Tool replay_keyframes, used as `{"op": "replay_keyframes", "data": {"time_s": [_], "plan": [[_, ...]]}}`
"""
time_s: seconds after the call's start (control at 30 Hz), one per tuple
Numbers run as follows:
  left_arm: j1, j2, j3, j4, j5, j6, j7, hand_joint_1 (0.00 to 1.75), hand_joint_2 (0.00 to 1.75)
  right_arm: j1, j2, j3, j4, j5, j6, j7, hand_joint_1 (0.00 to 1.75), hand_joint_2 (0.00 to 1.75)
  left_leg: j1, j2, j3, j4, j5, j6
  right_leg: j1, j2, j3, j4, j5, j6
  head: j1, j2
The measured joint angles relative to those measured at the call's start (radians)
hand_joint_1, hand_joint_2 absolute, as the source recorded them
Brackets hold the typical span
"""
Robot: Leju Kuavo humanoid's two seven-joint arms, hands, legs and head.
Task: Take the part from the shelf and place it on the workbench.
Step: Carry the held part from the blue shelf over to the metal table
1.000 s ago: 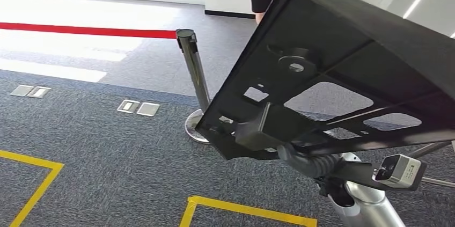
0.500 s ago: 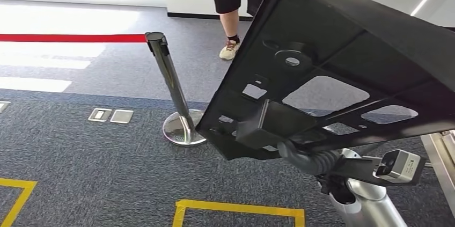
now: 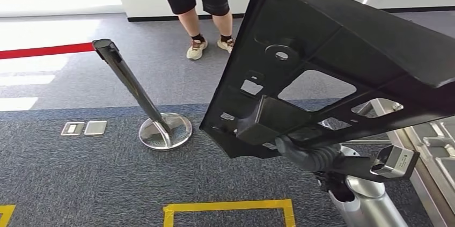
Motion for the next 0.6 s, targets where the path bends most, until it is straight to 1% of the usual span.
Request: {"op": "replay_keyframes", "data": {"time_s": [0.03,0.07,0.1,0.13,0.17,0.2,0.23,0.27,0.3,0.33,0.4,0.43,0.47,0.5,0.53,0.57,0.6], "plan": [[0.002,0.000,0.000,0.000,0.000,0.000,0.001,0.00,0.00,-0.001,0.001,0.000,0.001,0.000,-0.001,0.000,1.75,1.75,0.000,-0.017,-0.033,0.069,-0.032,0.001,0.001,0.008,0.000,0.000,0.000,-0.004,0.000,0.000],[0.004,0.000,0.000,0.000,0.000,0.000,0.002,0.00,0.00,-0.001,0.002,0.000,0.002,0.001,-0.003,0.001,1.75,1.75,-0.001,-0.025,-0.067,0.137,-0.057,0.002,0.003,0.018,0.000,0.000,0.000,-0.007,0.000,0.000],[0.007,0.000,0.000,0.000,0.000,0.000,0.003,0.00,0.00,0.000,0.003,0.000,0.004,0.002,-0.004,0.002,1.75,1.75,-0.003,-0.029,-0.093,0.183,-0.066,0.005,0.006,0.029,0.001,0.000,0.000,-0.008,0.000,0.000],[0.009,0.000,0.000,0.000,0.000,0.000,0.003,0.00,0.00,0.000,0.003,0.000,0.007,0.003,-0.005,0.003,1.75,1.75,-0.004,-0.032,-0.102,0.194,-0.055,0.010,0.008,0.040,0.002,0.001,-0.001,-0.008,0.000,0.000],[0.009,0.000,0.000,0.000,0.000,0.000,0.004,0.00,0.00,0.000,0.003,0.000,0.008,0.004,-0.006,0.004,1.75,1.75,-0.007,-0.036,-0.093,0.164,-0.024,0.016,0.009,0.052,0.004,0.001,-0.001,-0.008,0.000,0.000],[0.009,0.000,0.000,0.000,0.000,0.000,0.003,0.00,0.00,0.000,0.004,0.000,0.009,0.005,-0.007,0.004,1.75,1.75,-0.010,-0.046,-0.070,0.103,0.018,0.024,0.009,0.063,0.006,0.001,-0.001,-0.008,0.000,0.000],[0.009,0.001,0.000,0.000,0.000,-0.001,0.002,0.00,0.00,0.000,0.004,0.000,0.009,0.006,-0.007,0.005,1.75,1.75,-0.013,-0.066,-0.043,0.037,0.054,0.031,0.010,0.074,0.007,0.001,-0.002,-0.008,0.000,0.000],[0.008,0.002,0.000,0.000,0.001,-0.002,0.000,0.00,0.00,-0.001,0.004,0.000,0.010,0.007,-0.008,0.005,1.75,1.75,-0.014,-0.085,-0.021,-0.020,0.081,0.036,0.010,0.083,0.007,0.002,-0.002,-0.007,0.000,0.000],[0.008,0.003,0.000,0.000,0.001,-0.004,-0.003,0.00,0.00,-0.002,0.004,0.000,0.011,0.008,-0.008,0.005,1.75,1.75,-0.016,-0.100,-0.006,-0.057,0.091,0.040,0.009,0.092,0.004,0.003,-0.002,-0.004,0.000,0.000],[0.007,0.003,0.000,0.000,0.002,-0.006,-0.007,0.00,0.00,-0.002,0.004,0.001,0.013,0.010,-0.009,0.005,1.75,1.75,-0.016,-0.107,-0.001,-0.070,0.088,0.041,0.007,0.100,0.000,0.003,0.000,0.001,0.000,0.000],[0.004,0.003,0.000,0.000,0.003,-0.009,-0.012,0.00,0.00,-0.002,0.004,0.000,0.014,0.012,-0.010,0.005,1.75,1.75,-0.015,-0.093,0.004,-0.083,0.086,0.043,0.005,0.112,-0.006,0.003,0.001,0.011,-0.001,0.000],[0.002,0.003,0.000,0.000,0.004,-0.010,-0.014,0.00,0.00,-0.003,0.004,0.000,0.014,0.012,-0.011,0.005,1.75,1.75,-0.013,-0.084,0.007,-0.088,0.088,0.046,0.006,0.102,-0.009,0.010,-0.006,0.016,0.000,0.000],[0.002,0.003,0.000,0.000,0.005,-0.011,-0.015,0.00,0.00,-0.005,0.004,0.000,0.015,0.012,-0.010,0.005,1.75,1.75,-0.010,-0.073,0.011,-0.094,0.091,0.049,0.008,0.084,-0.018,0.033,-0.023,0.019,0.000,0.000],[0.002,0.003,0.000,0.000,0.006,-0.012,-0.016,0.00,0.00,-0.008,0.004,0.001,0.015,0.012,-0.010,0.005,1.75,1.75,-0.009,-0.061,0.014,-0.098,0.092,0.051,0.008,0.061,-0.037,0.076,-0.049,0.022,0.001,0.000],[0.004,0.003,0.000,0.000,0.006,-0.013,-0.016,0.00,0.00,-0.009,0.004,0.001,0.015,0.012,-0.010,0.005,1.75,1.75,-0.009,-0.049,0.015,-0.099,0.092,0.053,0.009,0.040,-0.065,0.136,-0.081,0.025,0.002,0.000],[0.005,0.003,0.000,0.000,0.006,-0.014,-0.016,0.00,0.00,-0.010,0.004,0.001,0.016,0.012,-0.010,0.005,1.75,1.75,-0.009,-0.037,0.015,-0.099,0.092,0.053,0.007,0.030,-0.096,0.201,-0.109,0.029,0.002,0.000],[0.006,0.004,0.000,0.000,0.006,-0.014,-0.016,0.00,0.00,-0.009,0.004,0.001,0.017,0.012,-0.010,0.005,1.75,1.75,-0.009,-0.025,0.014,-0.099,0.091,0.053,0.003,0.026,-0.120,0.250,-0.124,0.033,0.002,0.000]]}}
